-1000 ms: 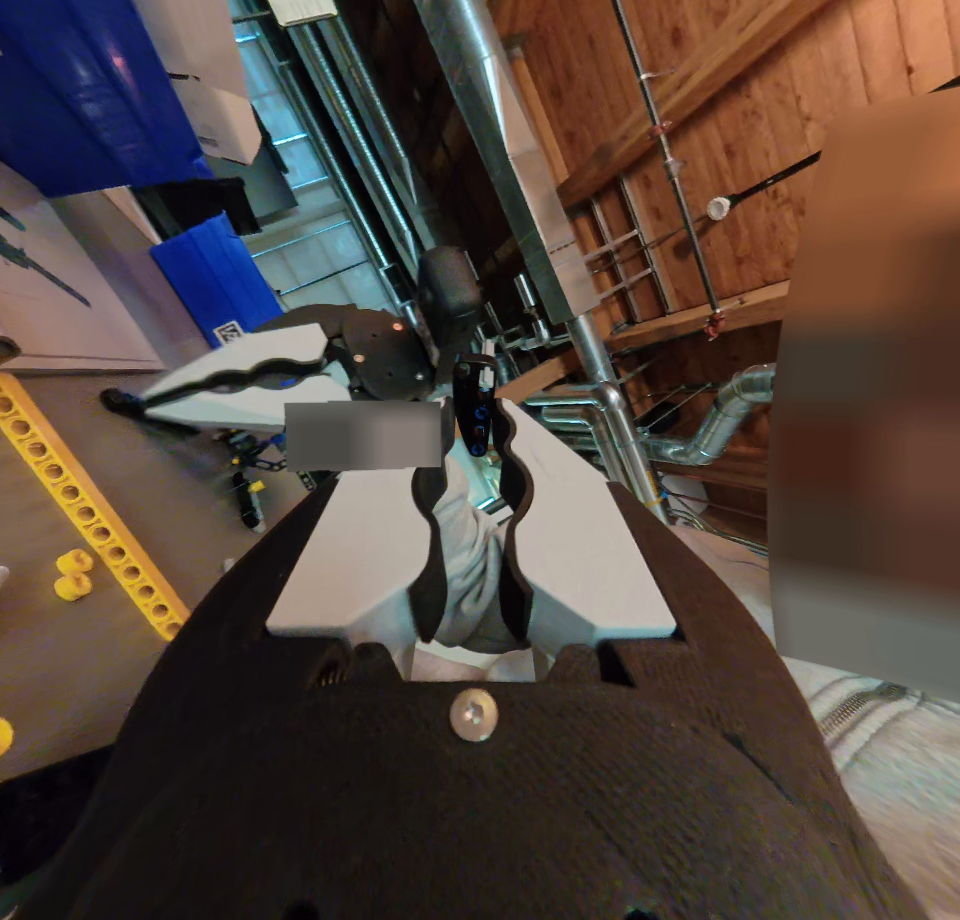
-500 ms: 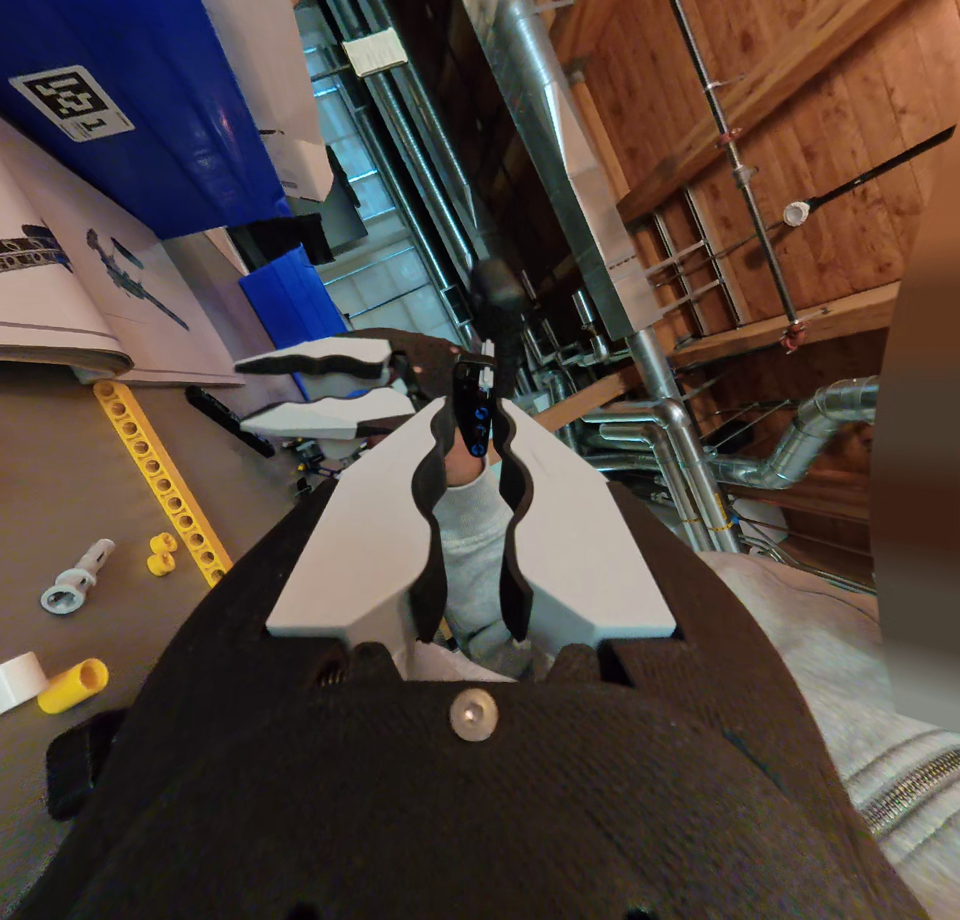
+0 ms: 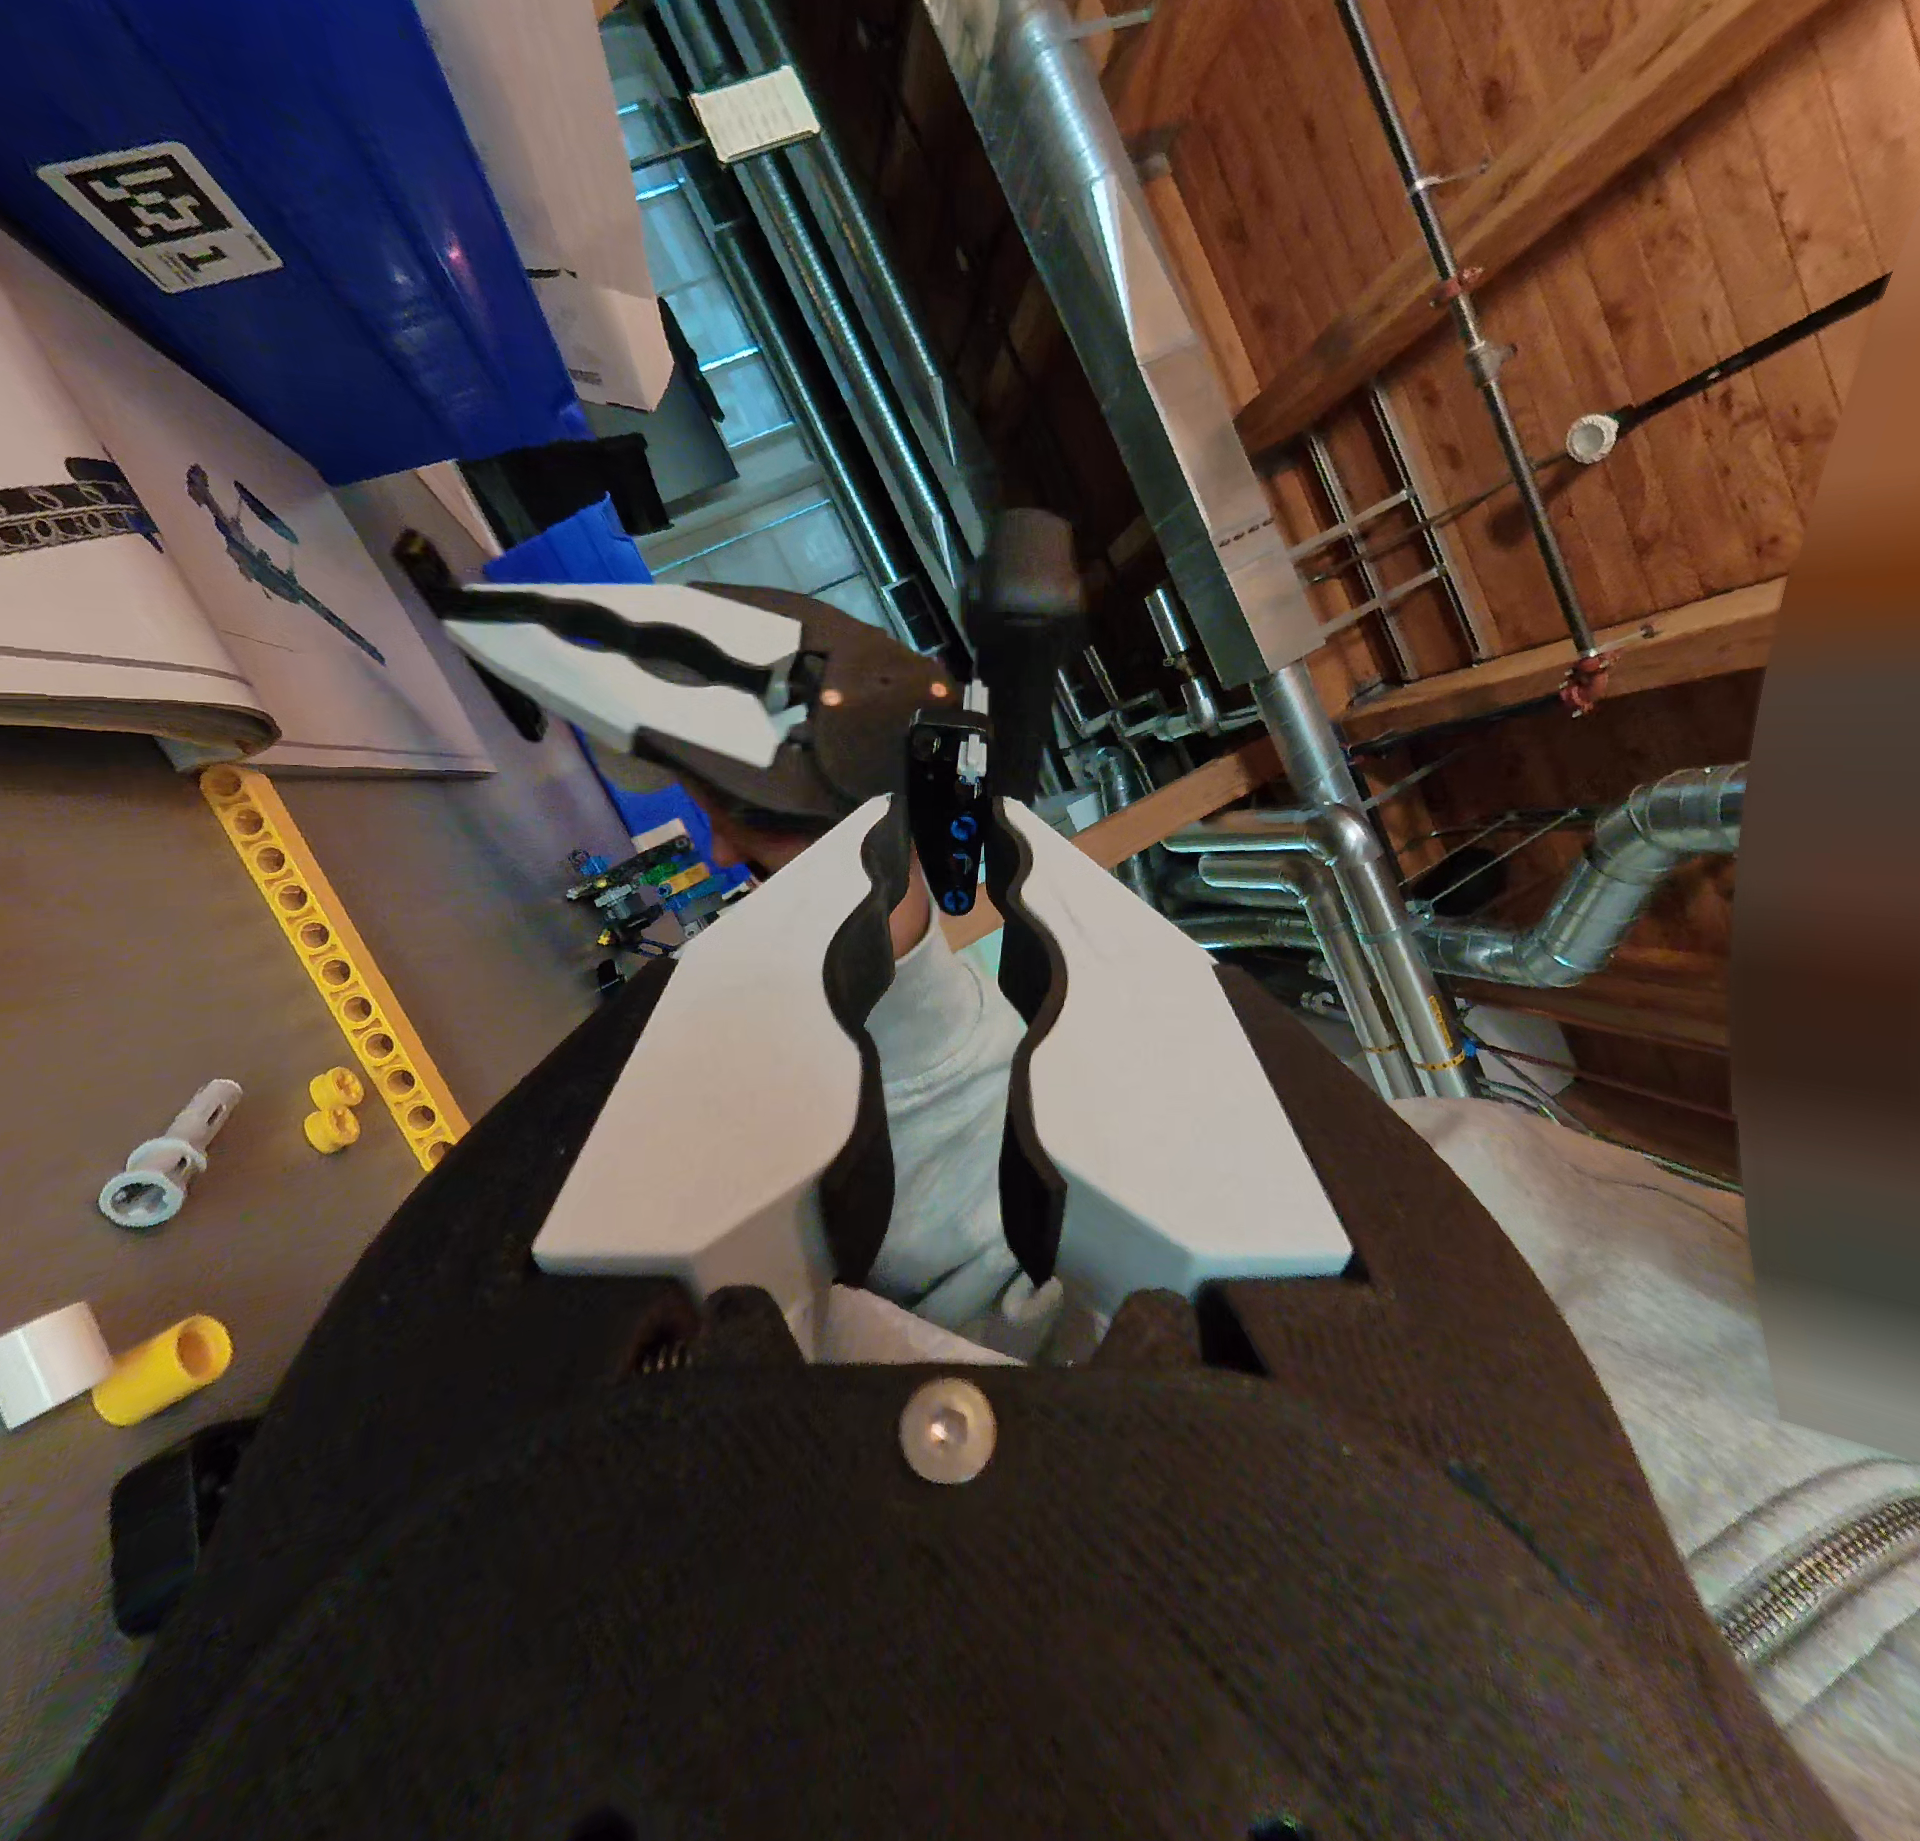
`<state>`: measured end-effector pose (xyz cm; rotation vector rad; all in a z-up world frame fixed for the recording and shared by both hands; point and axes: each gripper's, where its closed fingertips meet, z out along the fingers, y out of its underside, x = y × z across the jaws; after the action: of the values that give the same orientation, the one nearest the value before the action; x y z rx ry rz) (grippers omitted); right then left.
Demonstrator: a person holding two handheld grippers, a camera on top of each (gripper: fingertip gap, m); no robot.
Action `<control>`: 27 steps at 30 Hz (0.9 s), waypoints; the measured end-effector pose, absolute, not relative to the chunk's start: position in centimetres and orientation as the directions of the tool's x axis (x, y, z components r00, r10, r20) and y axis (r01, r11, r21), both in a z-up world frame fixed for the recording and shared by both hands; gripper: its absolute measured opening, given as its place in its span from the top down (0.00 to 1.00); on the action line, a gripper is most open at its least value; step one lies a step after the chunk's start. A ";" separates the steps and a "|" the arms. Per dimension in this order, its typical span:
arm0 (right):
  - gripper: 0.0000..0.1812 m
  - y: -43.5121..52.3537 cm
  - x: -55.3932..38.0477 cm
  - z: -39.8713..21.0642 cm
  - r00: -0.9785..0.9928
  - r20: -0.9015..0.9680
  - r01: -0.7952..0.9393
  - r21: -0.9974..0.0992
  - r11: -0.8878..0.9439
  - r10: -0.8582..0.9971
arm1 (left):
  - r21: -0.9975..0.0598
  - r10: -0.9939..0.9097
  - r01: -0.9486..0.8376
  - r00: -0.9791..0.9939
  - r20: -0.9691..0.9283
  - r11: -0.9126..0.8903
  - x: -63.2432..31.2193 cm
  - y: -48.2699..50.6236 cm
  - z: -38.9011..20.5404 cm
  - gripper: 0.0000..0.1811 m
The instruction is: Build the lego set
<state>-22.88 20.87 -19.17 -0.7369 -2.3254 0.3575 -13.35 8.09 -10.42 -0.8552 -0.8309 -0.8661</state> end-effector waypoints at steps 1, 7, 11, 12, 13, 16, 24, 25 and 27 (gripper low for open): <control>0.96 21.2 -23.2 -19.8 -0.596 0.586 0.412 -0.362 0.836 0.548 | -0.279 -0.288 0.880 0.402 0.869 0.385 -13.4 8.0 -10.4 0.94; 0.96 20.5 -22.2 -22.0 -0.539 0.715 0.411 -0.238 0.880 0.446 | -0.272 -0.291 0.877 0.401 0.869 0.397 -13.6 7.6 -10.4 0.94; 0.95 19.3 -19.9 -22.1 -0.570 0.580 0.443 -0.380 0.812 0.582 | -0.251 -0.310 0.885 0.384 0.870 0.392 -13.6 7.6 -10.4 0.94; 0.92 18.8 -19.1 -22.3 -0.589 0.519 0.454 -0.421 0.785 0.619 | -0.245 -0.315 0.887 0.379 0.870 0.391 -13.6 7.6 -10.3 0.94; 0.92 18.3 -18.4 -22.3 -0.605 0.459 0.463 -0.461 0.757 0.650 | -0.241 -0.320 0.889 0.376 0.870 0.390 -13.6 7.6 -10.3 0.94; 0.91 17.0 -16.3 -22.5 -0.638 0.270 0.514 -0.548 0.660 0.721 | -0.237 -0.321 0.889 0.374 0.870 0.392 -13.6 7.6 -10.3 0.94; 0.86 18.6 -17.9 -19.7 -0.592 0.187 0.522 -0.653 0.550 0.784 | -0.235 -0.320 0.889 0.372 0.871 0.394 -13.6 7.6 -10.4 0.94; 0.86 18.7 -18.2 -19.8 -0.598 0.179 0.526 -0.648 0.551 0.781 | -0.236 -0.318 0.888 0.373 0.872 0.393 -13.6 7.6 -10.4 0.94; 0.84 18.8 -18.7 -20.4 -0.613 0.192 0.522 -0.630 0.575 0.767 | -0.240 -0.313 0.887 0.376 0.872 0.394 -13.6 7.6 -10.4 0.94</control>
<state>-18.72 18.77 -20.37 -1.0343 -2.3595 0.7358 -13.62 7.62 -10.43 -0.8173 -0.8440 -0.8883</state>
